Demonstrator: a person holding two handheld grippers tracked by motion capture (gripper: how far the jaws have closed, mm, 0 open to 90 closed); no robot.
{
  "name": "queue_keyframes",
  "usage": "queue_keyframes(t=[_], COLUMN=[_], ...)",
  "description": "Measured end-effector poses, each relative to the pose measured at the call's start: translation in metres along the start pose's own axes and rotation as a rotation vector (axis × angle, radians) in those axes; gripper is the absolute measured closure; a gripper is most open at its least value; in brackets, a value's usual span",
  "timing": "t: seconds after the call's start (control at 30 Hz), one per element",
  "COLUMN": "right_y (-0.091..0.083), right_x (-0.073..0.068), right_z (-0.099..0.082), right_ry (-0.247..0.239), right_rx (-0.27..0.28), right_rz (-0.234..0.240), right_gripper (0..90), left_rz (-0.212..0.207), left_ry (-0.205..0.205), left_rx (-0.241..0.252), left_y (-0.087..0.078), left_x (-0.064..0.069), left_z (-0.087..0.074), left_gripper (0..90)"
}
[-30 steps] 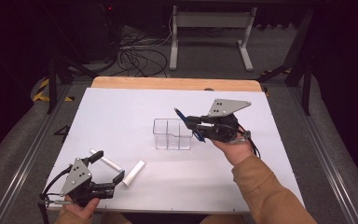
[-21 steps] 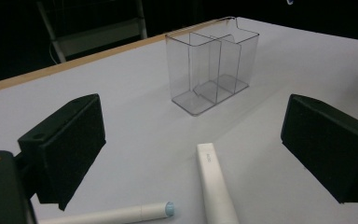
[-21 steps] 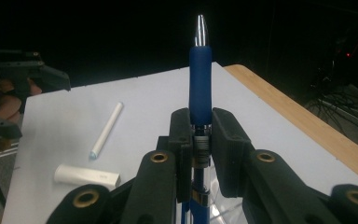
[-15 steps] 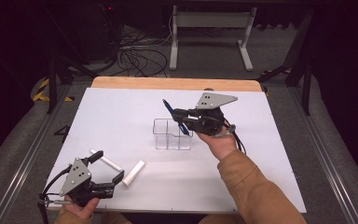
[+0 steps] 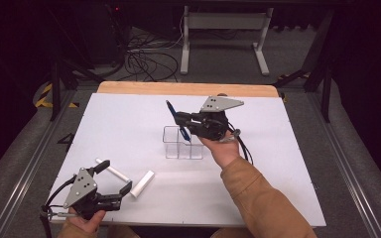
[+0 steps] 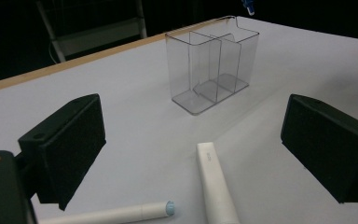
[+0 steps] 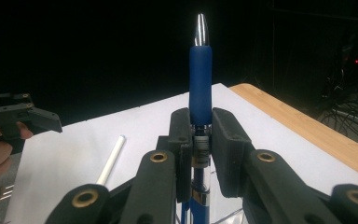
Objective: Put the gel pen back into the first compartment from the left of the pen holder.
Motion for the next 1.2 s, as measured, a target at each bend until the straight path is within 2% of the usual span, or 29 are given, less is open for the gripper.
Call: queue_keyframes(t=[0.33, 0.6, 1.2], right_y=[0.021, 0.035, 0.046], right_x=[-0.002, -0.006, -0.004], right_z=[-0.004, -0.008, -0.016], right_ry=[-0.029, -0.046, -0.019], right_rx=[0.032, 0.034, 0.037], right_rz=[-0.012, -0.022, -0.033], right_gripper=[78.8, 78.7, 78.7], left_rz=[-0.002, -0.001, 0.000], left_ry=[0.001, -0.010, -0.004], left_rx=[-0.004, 0.010, 0.005], left_y=[0.000, 0.000, 0.000], left_x=[0.000, 0.000, -0.001], left_z=[0.000, 0.000, 0.000], left_gripper=[7.2, 7.2, 7.2])
Point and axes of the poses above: each handheld gripper's, and its own axes: y roughly forward along the jaws, z roughly out of its top, x roughly to its right, the point moved 2 cm from there along y, roughly forward along the jaws, and after that the axes turned 8 degrees about -y, right-handed, at the moved point
